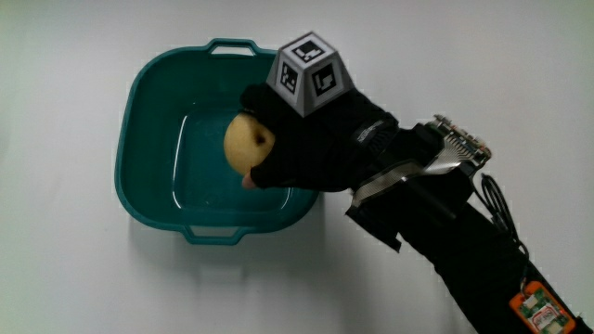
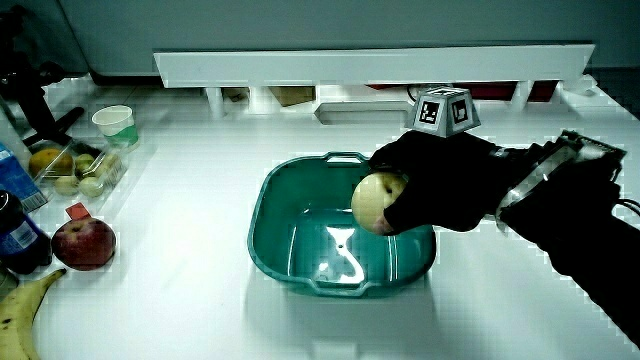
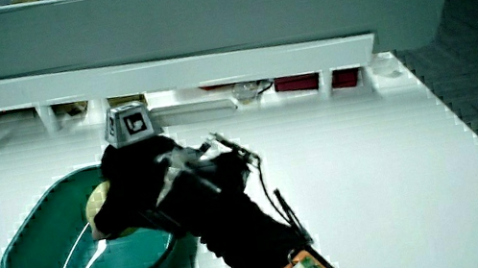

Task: Place pear into plate

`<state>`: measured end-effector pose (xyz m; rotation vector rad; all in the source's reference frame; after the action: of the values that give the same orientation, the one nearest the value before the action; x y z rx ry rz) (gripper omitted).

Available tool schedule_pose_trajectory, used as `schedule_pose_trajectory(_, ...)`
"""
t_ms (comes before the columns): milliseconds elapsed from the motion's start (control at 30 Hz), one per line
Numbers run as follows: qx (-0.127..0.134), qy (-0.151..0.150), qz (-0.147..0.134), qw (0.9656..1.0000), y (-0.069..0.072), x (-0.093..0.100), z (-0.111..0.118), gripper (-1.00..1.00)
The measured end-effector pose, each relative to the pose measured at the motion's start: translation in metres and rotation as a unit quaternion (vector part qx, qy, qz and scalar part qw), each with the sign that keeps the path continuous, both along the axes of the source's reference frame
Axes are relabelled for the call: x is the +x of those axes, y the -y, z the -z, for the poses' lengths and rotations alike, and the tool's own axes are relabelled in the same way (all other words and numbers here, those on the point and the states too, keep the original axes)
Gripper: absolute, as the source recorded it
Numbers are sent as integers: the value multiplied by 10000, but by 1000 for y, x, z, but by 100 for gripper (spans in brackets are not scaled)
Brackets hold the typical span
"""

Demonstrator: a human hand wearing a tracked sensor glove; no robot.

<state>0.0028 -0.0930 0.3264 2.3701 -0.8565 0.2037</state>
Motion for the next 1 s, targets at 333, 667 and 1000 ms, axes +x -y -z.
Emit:
schedule_pose_trajectory(333, -190, -247, 162, 9994, -6, -21, -25, 0)
schedule_pose_trajectory(667, -492, -497, 151, 9974, -12, -30, -61, 0)
schedule_pose_trajectory(1000, -716, -913, 226, 9930, -16, -36, -89, 0)
